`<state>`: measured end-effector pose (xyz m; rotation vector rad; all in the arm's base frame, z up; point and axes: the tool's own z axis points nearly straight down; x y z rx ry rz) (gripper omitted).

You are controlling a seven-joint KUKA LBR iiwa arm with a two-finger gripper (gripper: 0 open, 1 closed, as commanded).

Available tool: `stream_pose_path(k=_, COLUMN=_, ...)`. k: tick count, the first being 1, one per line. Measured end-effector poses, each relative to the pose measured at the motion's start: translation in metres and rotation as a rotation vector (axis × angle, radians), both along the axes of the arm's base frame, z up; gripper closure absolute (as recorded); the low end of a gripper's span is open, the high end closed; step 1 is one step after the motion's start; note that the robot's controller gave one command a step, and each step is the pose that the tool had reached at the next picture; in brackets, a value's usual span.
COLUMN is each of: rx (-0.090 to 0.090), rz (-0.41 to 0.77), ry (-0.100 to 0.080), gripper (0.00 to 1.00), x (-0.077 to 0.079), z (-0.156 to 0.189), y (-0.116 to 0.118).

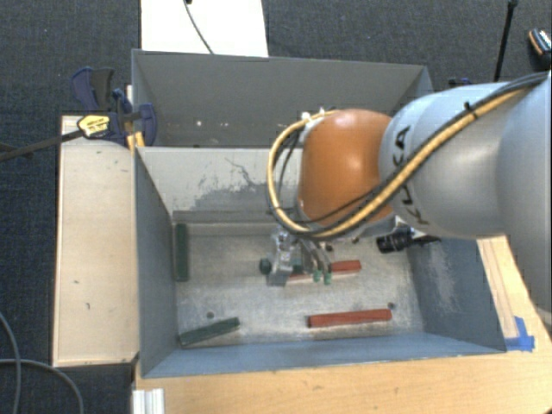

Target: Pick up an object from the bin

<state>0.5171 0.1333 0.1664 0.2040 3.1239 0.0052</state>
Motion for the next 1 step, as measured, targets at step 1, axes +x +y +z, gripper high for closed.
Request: stream_pose_path(k=1, rx=0.001, rz=-0.004, ry=-0.001, gripper=1.00, x=0.0187, z=0.0829, y=0.0049)
